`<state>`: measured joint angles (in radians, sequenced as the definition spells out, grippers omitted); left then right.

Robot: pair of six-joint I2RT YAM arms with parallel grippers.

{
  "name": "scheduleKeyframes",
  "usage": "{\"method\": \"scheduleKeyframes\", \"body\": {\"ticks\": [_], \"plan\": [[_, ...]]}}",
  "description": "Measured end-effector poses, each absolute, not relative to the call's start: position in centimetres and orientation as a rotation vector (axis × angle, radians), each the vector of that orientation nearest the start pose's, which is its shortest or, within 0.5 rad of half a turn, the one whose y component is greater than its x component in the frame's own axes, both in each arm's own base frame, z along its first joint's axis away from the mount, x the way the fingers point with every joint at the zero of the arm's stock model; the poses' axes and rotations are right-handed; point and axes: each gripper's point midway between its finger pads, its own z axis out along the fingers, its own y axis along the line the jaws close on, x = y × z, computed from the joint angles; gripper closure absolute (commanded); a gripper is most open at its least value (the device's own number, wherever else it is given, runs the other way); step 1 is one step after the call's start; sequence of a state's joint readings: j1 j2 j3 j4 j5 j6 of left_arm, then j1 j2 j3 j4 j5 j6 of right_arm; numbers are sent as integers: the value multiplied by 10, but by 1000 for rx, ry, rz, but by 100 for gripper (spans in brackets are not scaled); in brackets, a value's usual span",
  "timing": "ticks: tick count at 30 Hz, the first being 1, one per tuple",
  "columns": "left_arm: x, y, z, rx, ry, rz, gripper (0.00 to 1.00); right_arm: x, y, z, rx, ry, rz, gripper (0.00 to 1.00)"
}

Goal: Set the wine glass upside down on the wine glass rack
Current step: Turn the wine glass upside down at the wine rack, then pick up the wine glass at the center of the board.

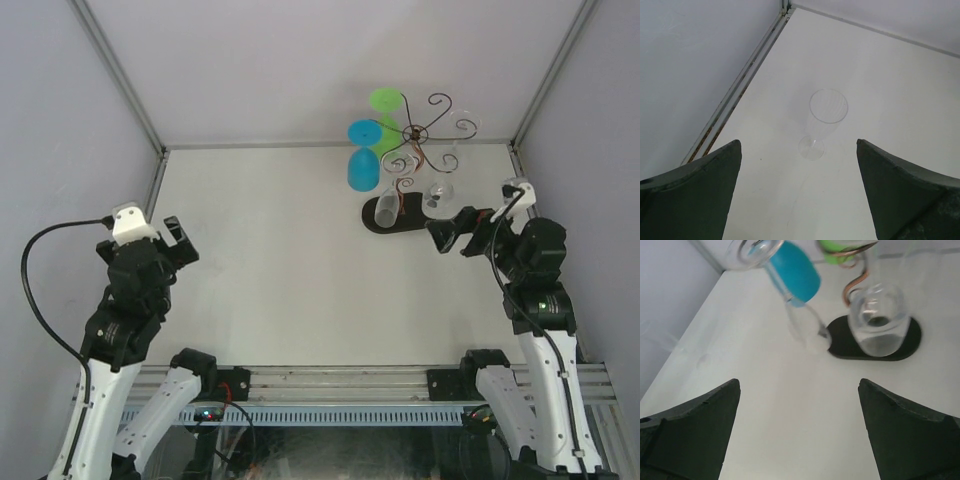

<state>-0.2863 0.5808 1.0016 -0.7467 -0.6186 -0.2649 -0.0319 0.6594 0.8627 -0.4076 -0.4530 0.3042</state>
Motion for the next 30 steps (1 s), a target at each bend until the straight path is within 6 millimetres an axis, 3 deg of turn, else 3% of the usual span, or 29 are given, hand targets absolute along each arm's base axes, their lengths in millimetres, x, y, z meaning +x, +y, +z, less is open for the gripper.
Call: {"method": "scheduleKeyframes", "body": {"ticks": [10, 14, 18, 24, 30], "plan": [[210, 28, 299, -375, 1791, 150, 0, 189, 159, 286, -328, 1816, 806, 0], [206, 25, 296, -360, 1779, 113, 0, 171, 191, 265, -414, 1854, 868, 0], [203, 22, 291, -349, 1770, 86, 0, 160, 233, 236, -515, 1916, 878, 0], [198, 18, 286, -338, 1755, 44, 0, 149, 307, 212, -659, 1884, 866, 0], [192, 15, 284, -327, 1735, 9, 0, 155, 364, 187, -756, 1801, 835, 0]]}}
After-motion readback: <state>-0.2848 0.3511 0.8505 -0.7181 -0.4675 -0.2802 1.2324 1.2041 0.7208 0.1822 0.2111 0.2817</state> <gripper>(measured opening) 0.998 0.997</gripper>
